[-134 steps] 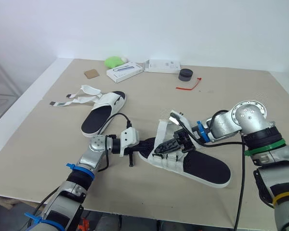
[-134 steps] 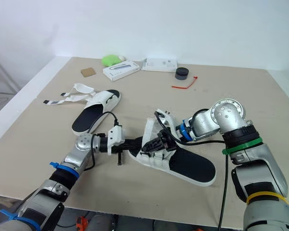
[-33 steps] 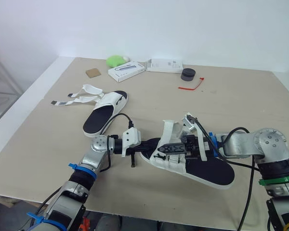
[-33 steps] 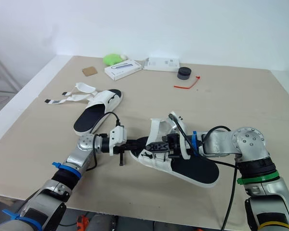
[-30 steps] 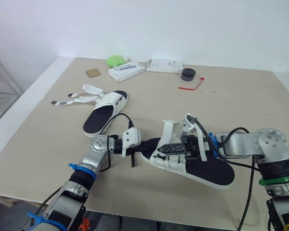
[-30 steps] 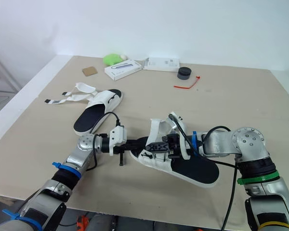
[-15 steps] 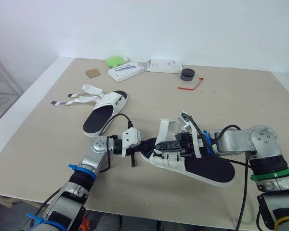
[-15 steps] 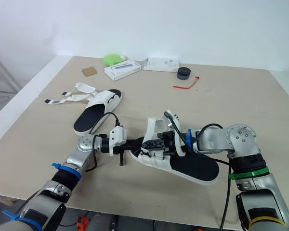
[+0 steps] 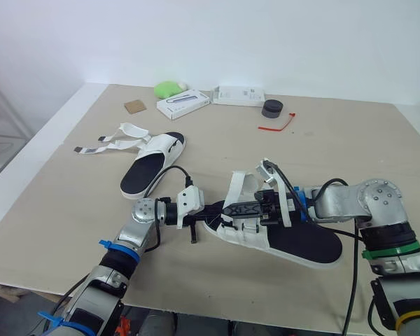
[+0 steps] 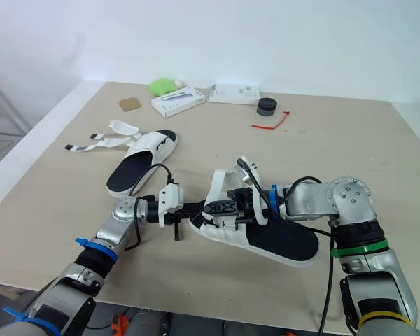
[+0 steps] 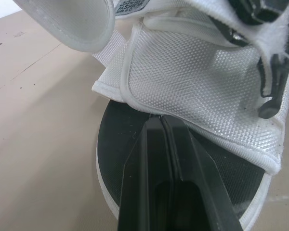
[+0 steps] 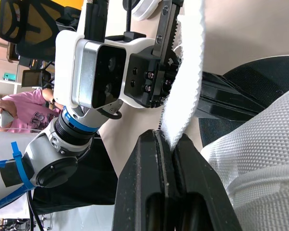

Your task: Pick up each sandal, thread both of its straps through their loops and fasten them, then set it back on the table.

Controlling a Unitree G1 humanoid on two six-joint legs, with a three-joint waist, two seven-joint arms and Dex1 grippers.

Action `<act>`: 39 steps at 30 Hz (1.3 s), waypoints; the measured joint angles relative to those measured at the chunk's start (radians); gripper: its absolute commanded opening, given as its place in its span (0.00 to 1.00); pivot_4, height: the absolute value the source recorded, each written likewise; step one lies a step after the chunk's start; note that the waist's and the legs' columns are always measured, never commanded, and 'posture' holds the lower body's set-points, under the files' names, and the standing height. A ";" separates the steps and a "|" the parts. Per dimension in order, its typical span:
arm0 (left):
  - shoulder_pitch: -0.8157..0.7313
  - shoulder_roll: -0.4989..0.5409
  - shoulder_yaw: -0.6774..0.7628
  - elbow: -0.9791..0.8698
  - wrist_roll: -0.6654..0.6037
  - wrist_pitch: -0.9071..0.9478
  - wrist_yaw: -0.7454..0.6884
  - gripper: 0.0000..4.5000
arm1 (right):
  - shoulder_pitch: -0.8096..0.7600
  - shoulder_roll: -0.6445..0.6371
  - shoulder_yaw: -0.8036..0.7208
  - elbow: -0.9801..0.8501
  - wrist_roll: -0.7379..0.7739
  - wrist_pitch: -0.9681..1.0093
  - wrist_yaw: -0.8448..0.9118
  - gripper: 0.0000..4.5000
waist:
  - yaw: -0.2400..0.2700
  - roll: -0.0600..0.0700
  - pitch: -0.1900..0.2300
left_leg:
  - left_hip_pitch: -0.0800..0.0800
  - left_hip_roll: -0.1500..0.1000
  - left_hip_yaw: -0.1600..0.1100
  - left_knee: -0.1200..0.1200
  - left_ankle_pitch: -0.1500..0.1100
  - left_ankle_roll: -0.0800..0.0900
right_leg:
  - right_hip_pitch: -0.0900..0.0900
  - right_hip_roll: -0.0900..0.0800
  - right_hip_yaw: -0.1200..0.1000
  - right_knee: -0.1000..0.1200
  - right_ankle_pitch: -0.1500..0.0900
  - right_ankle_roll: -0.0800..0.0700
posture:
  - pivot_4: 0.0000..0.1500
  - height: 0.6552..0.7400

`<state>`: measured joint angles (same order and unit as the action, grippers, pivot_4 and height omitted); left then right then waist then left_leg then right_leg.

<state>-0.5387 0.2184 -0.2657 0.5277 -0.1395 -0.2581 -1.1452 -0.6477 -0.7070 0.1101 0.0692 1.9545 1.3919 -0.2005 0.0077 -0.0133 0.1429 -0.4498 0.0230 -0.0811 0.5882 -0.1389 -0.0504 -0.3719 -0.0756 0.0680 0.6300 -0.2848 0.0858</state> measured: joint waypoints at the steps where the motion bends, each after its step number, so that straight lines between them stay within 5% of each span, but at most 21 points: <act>1: 0.000 -0.001 0.000 0.000 0.000 0.000 -0.001 0.00 | 0.022 -0.002 -0.005 -0.012 0.000 -0.006 0.000 0.01 | 0.000 0.000 0.000 | 0.000 0.000 0.000 0.000 0.000 0.000 | 0.000 0.000 0.000 0.000 0.000 0.000 | 1.00 1.00; 13: -0.003 0.000 -0.004 -0.001 0.000 0.000 -0.014 0.00 | 0.135 -0.024 -0.046 -0.079 0.022 -0.081 -0.041 0.01 | 0.000 0.000 -0.002 | 0.000 -0.001 0.000 0.000 0.000 0.000 | 0.001 0.000 0.000 0.000 0.000 0.000 | 1.00 1.00; 39: -0.015 0.006 -0.023 0.000 0.004 -0.009 -0.021 0.00 | -0.046 -0.139 0.120 0.070 0.015 0.036 0.030 0.01 | 0.001 -0.001 -0.002 | -0.001 -0.003 -0.001 -0.001 -0.001 0.000 | 0.002 -0.001 0.000 -0.002 0.000 -0.001 | 1.00 1.00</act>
<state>-0.5535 0.2242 -0.2890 0.5274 -0.1357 -0.2672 -1.1663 -0.6941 -0.8455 0.2306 0.1389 1.9695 1.4278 -0.1704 0.0091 -0.0138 0.1413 -0.4511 0.0199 -0.0823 0.5870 -0.1396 -0.0507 -0.3698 -0.0769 0.0680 0.6282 -0.2848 0.0851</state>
